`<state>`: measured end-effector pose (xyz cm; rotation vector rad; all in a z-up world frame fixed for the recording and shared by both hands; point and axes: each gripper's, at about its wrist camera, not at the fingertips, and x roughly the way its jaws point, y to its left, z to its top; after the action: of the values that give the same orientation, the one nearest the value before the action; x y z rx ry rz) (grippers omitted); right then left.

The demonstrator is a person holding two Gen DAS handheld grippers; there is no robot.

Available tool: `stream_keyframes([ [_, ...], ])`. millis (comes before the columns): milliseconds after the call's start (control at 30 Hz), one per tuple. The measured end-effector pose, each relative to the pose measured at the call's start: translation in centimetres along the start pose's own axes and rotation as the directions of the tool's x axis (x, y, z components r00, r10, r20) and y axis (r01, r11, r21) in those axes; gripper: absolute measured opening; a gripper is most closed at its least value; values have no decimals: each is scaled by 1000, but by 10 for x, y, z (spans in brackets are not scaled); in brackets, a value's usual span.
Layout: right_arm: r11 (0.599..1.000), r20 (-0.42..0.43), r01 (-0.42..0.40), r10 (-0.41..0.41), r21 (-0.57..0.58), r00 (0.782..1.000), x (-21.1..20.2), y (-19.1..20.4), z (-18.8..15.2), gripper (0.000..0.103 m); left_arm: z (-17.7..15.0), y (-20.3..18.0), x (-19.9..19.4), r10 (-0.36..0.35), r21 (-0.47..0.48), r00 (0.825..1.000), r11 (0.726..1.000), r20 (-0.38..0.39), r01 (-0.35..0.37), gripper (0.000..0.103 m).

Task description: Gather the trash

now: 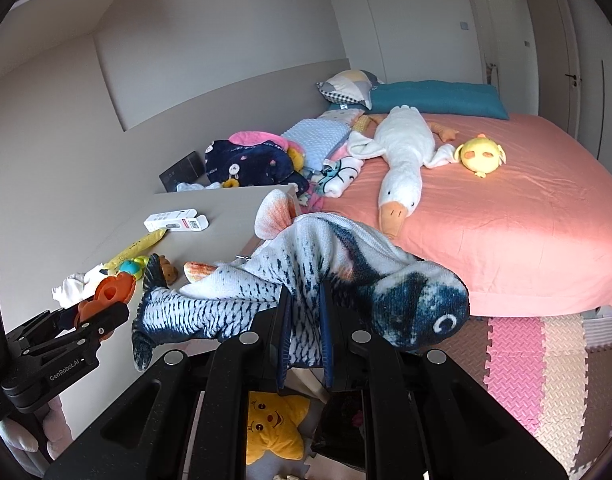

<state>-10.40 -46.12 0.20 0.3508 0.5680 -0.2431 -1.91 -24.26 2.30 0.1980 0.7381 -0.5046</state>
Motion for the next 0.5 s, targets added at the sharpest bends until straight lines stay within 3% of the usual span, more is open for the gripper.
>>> stream_keyframes([
  [500,992,15,100,-102,83,995,-7,-56,1,14,6,-73,25,-104,98,994,989,-42,107,53],
])
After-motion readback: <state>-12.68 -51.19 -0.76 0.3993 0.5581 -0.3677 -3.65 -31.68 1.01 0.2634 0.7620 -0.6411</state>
